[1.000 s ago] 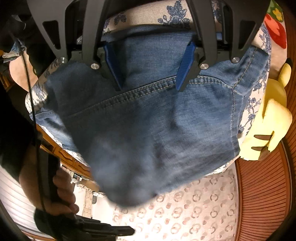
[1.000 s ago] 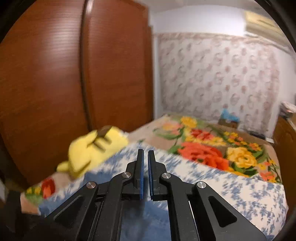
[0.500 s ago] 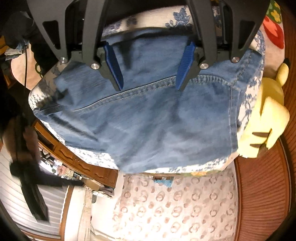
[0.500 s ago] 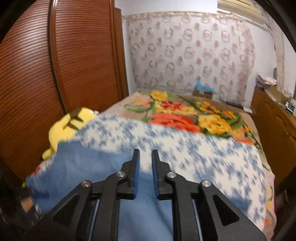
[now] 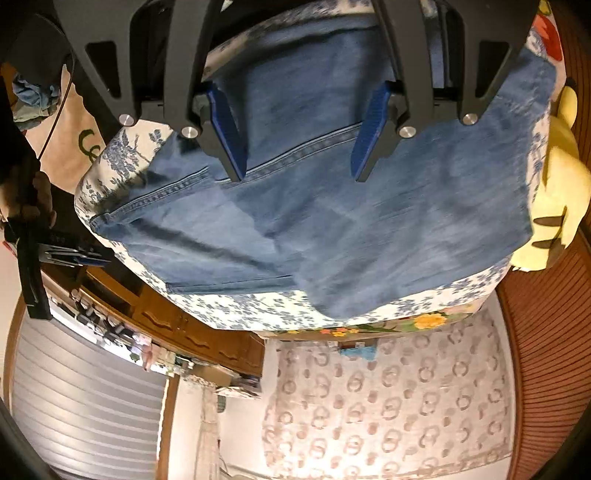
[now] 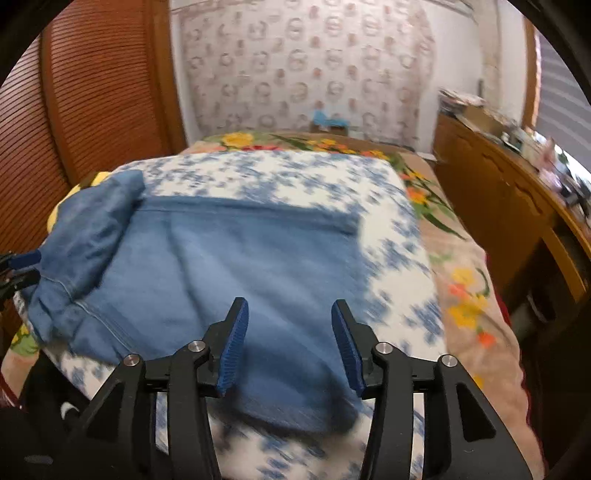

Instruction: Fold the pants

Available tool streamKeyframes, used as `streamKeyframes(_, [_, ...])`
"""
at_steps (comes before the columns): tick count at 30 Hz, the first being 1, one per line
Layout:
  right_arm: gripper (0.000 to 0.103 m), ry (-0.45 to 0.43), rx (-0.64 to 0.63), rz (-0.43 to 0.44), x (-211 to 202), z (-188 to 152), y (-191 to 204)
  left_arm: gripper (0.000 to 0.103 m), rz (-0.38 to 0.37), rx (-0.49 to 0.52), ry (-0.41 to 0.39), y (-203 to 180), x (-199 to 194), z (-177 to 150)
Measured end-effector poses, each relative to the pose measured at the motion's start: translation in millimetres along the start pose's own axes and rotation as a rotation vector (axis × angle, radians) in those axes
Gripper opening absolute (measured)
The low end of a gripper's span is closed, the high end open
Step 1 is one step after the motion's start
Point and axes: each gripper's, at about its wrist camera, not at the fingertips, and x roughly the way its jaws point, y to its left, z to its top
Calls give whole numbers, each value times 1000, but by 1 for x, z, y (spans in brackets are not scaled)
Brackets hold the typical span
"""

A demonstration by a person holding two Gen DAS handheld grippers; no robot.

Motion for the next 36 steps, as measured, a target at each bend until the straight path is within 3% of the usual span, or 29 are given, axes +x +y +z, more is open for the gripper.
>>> streamKeyframes(11, [56,37,89,-2,-5,-35,-27,58,5,12,107,-14,26,-24])
streamKeyframes(18, [57,82,115,27,8,-44,-25,58,-7,0,91,-13,23,-36])
streamKeyframes(25, [57,72,51,-5,8,-47,-8,58,-16,-22,89,-11,18,-31])
streamKeyframes(29, [45,65,-4,-19,10,-48,0,58,-4,-27,71,-8,10,-28])
streamKeyframes(32, [18,63,-3,13,11,-47,-1,58,4,-34,49,-4,1,-23])
streamKeyframes(33, [14,68,7,38,12,-46,-2,58,8,-36,43,-2,-2,-21])
streamKeyframes(36, [13,53,21,96,10,-37,0,58,21,-44,29,3,-8,-20])
